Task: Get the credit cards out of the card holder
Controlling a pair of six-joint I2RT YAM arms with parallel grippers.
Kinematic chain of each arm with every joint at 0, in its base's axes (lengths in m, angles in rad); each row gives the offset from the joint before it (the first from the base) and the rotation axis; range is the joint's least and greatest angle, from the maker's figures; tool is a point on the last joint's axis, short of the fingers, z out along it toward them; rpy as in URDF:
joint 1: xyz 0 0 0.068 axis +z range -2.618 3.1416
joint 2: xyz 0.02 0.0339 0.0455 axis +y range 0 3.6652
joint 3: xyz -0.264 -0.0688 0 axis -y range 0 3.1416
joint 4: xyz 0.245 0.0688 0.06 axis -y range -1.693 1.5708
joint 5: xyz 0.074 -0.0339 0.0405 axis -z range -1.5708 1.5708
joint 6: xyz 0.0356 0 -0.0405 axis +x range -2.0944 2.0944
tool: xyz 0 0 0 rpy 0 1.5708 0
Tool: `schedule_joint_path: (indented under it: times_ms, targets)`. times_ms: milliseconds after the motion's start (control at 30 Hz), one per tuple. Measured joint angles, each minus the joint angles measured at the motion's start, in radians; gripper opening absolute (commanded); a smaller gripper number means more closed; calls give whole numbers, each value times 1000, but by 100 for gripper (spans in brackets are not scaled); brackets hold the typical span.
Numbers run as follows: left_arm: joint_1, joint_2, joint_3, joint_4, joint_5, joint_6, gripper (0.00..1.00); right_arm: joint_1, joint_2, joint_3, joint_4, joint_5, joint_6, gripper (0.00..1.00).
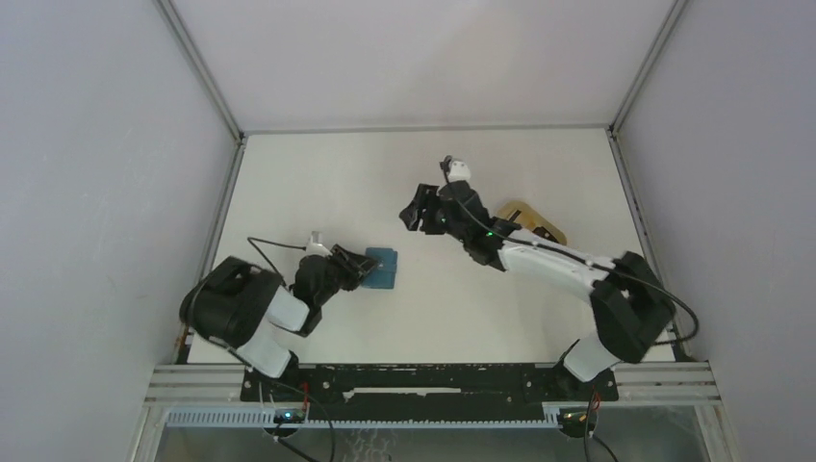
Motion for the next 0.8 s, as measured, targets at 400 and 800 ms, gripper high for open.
schedule_joint_path:
  times_ms: [400,800]
  targets:
    - [-4,-681,357,-906,-286,396,100,-196,-369,-367,65,-232,-90,91]
    - [244,-1038,299,-1225,-361,532,100,-337,-659,-497,3,-137,-36,100]
